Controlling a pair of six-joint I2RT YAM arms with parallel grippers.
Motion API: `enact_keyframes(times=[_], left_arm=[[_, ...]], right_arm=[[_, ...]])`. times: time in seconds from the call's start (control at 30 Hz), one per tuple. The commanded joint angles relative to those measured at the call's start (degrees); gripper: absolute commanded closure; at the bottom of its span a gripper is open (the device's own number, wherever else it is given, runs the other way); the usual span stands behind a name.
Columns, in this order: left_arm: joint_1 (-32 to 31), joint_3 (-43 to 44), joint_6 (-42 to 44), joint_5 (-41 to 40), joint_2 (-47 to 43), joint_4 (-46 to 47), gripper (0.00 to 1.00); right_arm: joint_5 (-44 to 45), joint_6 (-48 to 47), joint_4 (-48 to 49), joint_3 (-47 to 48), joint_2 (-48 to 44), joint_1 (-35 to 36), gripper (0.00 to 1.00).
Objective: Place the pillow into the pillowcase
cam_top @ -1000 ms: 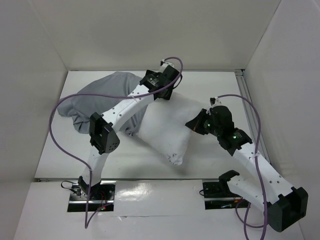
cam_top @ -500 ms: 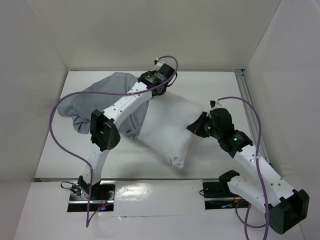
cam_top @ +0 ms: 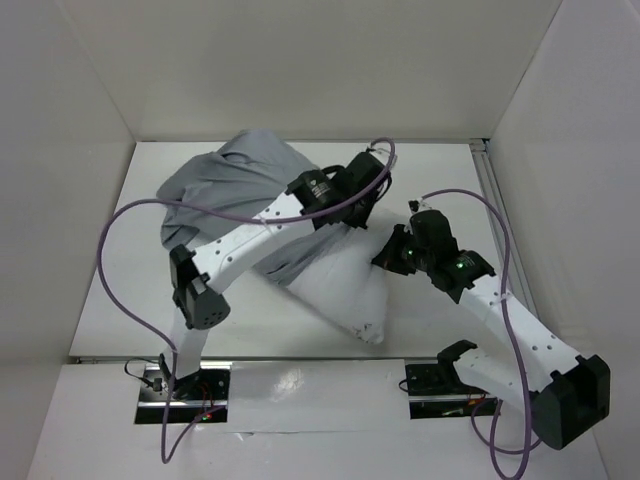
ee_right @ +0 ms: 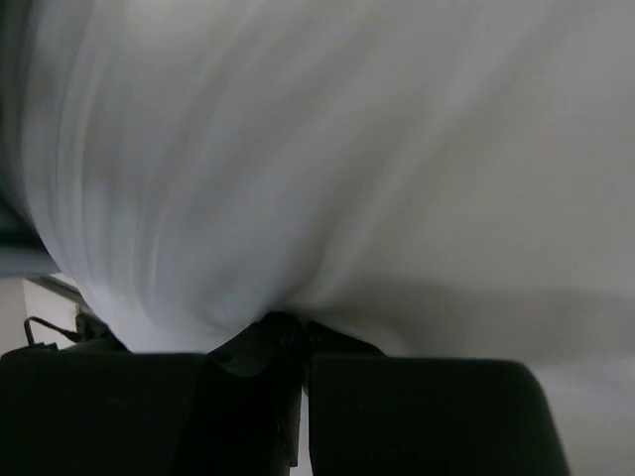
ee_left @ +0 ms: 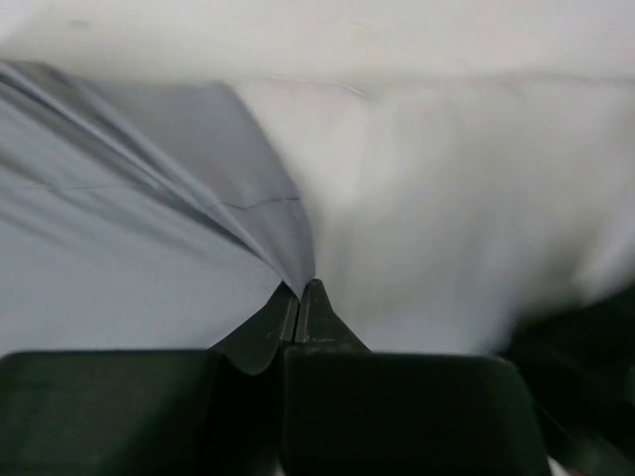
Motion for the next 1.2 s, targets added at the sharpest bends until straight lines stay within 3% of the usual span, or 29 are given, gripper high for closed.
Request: enact_keyframes(times=[0.0,0.17,0.33,0.37,0.4,0.43,0.47,0.53,0.57,0.6,0.63,0.67,0.77,0.9,0.97,1.07,1.17], left_arm=[[-8.7,-4.6,-10.7,26.5,-11.4,9.7,1.0],[-4.4,-13.4,-17.5,20.4,-17.1,11.9,1.0],[-1.8,-10.4,-17.5,17.6,-13.1,9.9,0.99],[-1.8,-9.3,-16.2,16.9,-12.3,8.8,0.94],[-1.8,-8.1,-15.0,16.3,-11.6,7.3,0.81],[-1.8,-7.4,-14.0,15.7,-11.6,6.2,0.51],[-1.8,-7.4,-13.1,13.2,-11.6,4.5,0.37],[-1.8,-11.7,-12.5,8.7,-13.5,3.9,0.15],[-2.4,-13.6,-12.0,3.2,-16.5,3.3,0.07],[-2.4,-15.9,-12.6,0.0,-18.2,2.7,0.05],[-2.4,-21.2,-13.5,-3.3,-20.2,2.7,0.05],[-2.4,-24.3,-14.9,-10.2,-24.5,2.0,0.05],[-2.4,-37.8,-23.1,-19.4,-31.5,-0.2,0.09],[-2.4,-55.3,-28.5,-18.3,-42.2,4.0,0.26],[-2.4,-63.7,-28.5,-15.9,-45.5,10.9,0.24],[-2.4,-69.7,-27.2,-15.8,-45.5,18.5,0.13],[-0.5,-73.1,-25.9,-15.8,-43.1,24.4,0.11]], right_arm=[[0.9,0.1,11.5,8.7,-0.5,2.1,1.0],[2.6,1.8,12.0,2.7,-6.7,2.1,1.0],[5.2,1.8,9.5,0.2,-7.3,2.1,1.0],[5.8,1.1,8.6,0.8,-7.3,1.3,1.0],[6.4,0.3,7.9,1.3,-6.8,0.1,1.0],[5.9,-0.2,6.5,1.3,-6.8,-0.7,1.0],[4.8,-0.7,6.5,2.8,-5.9,-3.7,1.0],[-1.3,-2.9,6.5,4.1,-2.9,-7.7,1.0],[-4.1,-5.3,5.2,6.5,-1.1,-12.0,0.94],[-9.1,-6.9,4.2,8.2,3.5,-13.7,0.74],[-10.5,-8.6,0.2,10.2,6.1,-15.0,0.26],[-9.6,-10.1,-2.4,14.9,8.5,-15.5,0.15],[-2.6,-12.1,-6.6,17.9,10.1,-15.5,0.0],[1.3,-11.3,-5.9,15.7,3.3,-15.5,0.0],[0.4,-10.5,-6.6,14.7,1.0,-16.0,0.0],[-1.5,-9.2,-7.1,12.3,-0.9,-16.0,0.0],[-1.5,-8.7,-7.7,11.1,-2.2,-16.0,0.0]])
